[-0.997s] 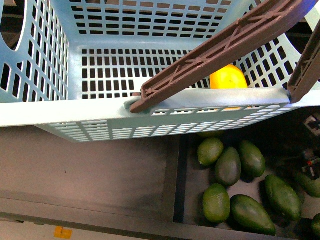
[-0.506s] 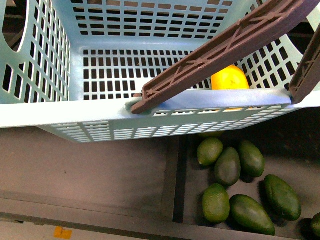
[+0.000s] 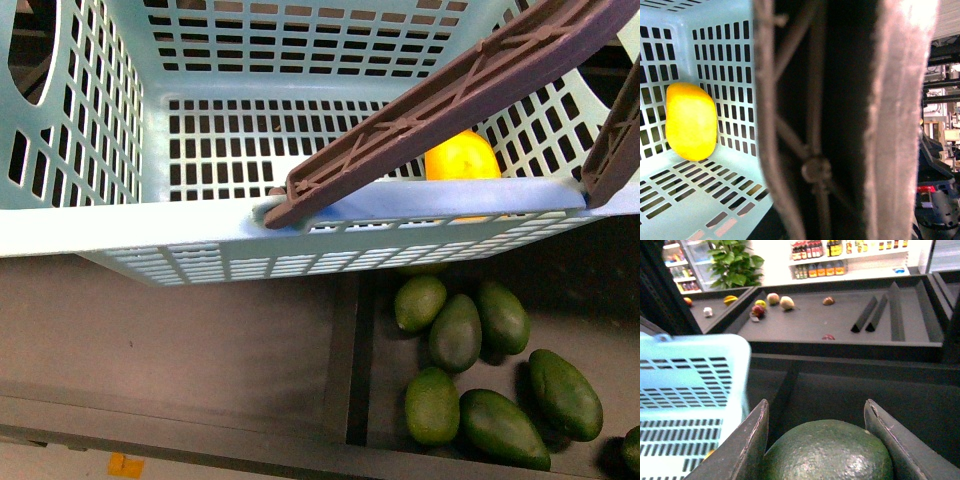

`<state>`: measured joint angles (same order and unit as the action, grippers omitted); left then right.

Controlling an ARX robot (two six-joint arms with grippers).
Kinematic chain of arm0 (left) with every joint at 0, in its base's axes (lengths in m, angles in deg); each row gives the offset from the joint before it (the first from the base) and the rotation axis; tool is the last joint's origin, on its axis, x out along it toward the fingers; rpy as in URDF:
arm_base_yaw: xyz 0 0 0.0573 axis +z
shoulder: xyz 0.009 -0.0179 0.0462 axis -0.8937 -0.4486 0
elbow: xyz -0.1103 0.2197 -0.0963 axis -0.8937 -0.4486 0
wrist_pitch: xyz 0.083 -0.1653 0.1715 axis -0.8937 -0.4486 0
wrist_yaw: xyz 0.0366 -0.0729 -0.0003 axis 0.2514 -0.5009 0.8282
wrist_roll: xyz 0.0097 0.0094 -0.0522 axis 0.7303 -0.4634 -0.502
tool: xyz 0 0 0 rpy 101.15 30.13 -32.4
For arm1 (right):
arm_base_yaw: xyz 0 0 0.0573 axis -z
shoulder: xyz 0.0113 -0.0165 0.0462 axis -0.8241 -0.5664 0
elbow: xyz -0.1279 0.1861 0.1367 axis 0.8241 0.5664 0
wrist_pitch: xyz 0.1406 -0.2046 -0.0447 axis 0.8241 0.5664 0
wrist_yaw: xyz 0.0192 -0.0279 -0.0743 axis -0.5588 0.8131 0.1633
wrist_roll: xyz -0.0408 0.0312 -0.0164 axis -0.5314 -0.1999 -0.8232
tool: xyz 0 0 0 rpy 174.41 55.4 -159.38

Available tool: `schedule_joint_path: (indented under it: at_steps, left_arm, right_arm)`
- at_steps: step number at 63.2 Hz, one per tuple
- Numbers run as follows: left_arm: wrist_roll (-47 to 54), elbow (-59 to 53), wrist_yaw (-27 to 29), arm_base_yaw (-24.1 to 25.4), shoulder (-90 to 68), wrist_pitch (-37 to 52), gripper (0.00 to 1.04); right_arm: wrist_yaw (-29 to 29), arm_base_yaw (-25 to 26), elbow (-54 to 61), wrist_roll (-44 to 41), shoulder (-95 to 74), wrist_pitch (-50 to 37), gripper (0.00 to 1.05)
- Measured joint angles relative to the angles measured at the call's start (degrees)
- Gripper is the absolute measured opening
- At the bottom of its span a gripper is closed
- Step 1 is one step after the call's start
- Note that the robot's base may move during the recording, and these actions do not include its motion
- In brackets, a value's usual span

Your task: Pick mango and avocado into basket

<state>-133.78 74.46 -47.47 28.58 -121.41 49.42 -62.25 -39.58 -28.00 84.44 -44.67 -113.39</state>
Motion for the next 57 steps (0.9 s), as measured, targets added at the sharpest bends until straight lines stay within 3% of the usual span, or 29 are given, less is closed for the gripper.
schedule_joint_path:
  at_steps: [15, 37, 57]
  left_arm:
    - [0.02, 0.0, 0.02, 0.0, 0.0, 0.0, 0.13]
    - [0.02, 0.0, 0.2, 0.0, 0.0, 0.0, 0.13]
    - [-0.02, 0.0, 0.66, 0.22, 0.0, 0.0, 0.13]
  right_arm:
    - [15.78, -19.96, -5.46, 4.55, -4.44, -2.71, 0.5]
    - [23.06, -29.92, -9.38, 4.22, -13.53, -1.42, 0.5]
    - [26.67, -30.4, -9.77, 3.74, -12.37, 0.92, 0.94]
